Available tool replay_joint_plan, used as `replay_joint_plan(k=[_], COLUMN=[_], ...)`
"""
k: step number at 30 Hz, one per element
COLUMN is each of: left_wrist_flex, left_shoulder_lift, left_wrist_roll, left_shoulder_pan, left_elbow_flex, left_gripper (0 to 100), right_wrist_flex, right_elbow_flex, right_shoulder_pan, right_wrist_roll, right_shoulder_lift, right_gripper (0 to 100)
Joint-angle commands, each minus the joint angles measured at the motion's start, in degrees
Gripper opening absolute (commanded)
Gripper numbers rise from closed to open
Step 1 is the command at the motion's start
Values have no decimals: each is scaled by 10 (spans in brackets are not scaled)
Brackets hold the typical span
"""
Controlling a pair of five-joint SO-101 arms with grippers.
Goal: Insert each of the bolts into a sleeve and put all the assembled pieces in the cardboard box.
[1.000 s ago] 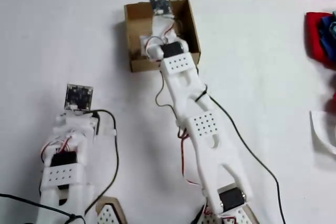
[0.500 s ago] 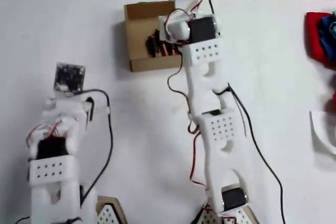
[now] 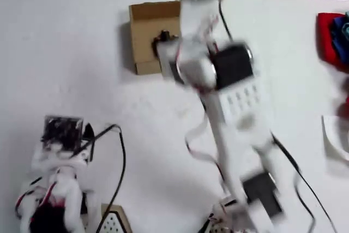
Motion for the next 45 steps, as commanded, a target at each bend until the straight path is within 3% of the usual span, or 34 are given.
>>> replay_joint_plan(k=[1, 9, 19, 22, 28, 45], left_wrist_flex=[2, -17, -86, -87, -87, -86], left_shoulder_lift=[-13, -12, -8, -9, -9, -9], left_wrist_roll=[-5, -4, -5, -5, -5, -5], left_shoulder_pan=[-2, -2, -5, -4, -4, -4], left_elbow_flex=[80, 174, 291, 295, 295, 295], left_gripper=[191, 191, 189, 189, 189, 189], right_wrist_flex=[-56, -219, -488, -473, -266, -269], right_elbow_flex=[294, 709, 1169, 1192, 1189, 1188], right_shoulder_pan=[25, 225, 244, 247, 233, 221], right_wrist_roll=[-2, -1, -4, -4, -5, -5], right_shoulder_lift=[-181, -407, -670, -763, -895, -896], right_gripper=[21, 21, 21, 21, 21, 21])
